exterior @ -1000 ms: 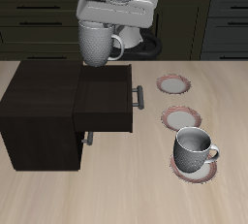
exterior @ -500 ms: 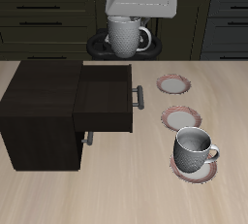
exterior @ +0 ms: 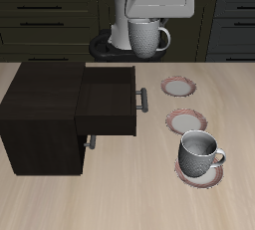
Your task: Place the porcelain mug that is in the drawer onto the nearest plate relative to the robot
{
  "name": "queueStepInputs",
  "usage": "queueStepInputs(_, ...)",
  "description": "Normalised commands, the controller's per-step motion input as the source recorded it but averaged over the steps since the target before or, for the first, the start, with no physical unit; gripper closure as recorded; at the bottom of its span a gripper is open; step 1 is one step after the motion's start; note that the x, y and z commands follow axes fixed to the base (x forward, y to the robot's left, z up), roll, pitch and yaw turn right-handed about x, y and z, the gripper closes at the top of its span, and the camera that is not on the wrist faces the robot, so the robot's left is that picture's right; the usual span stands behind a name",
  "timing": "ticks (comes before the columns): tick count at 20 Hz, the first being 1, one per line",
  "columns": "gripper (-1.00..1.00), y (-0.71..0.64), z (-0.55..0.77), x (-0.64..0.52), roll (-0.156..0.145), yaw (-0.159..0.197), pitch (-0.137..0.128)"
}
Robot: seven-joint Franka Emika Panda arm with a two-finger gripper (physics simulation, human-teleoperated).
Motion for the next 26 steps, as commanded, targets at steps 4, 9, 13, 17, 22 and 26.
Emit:
queueStepInputs(4, 1.00, 0.36, -0.17, -0.12, 0.069, -0.023, 0.032)
queueStepInputs(9, 1.00, 0.27, -0.24, -0.09, 0.017, -0.018, 0.032)
queueStepInputs(13, 1.00, 0.18, -0.39, -0.13, 0.031, -0.018, 0.047)
queueStepInputs(17, 1.00, 0.00, -0.33, -0.06, -0.006, -0.021, 0.044)
queueStepInputs(22, 1.00, 0.08, -0.41, -0.11, 0.024, -0.033, 0.066)
queueStepInputs(26, 1.00, 0.13, -0.29, -0.14, 0.033, -0.018, 0.043)
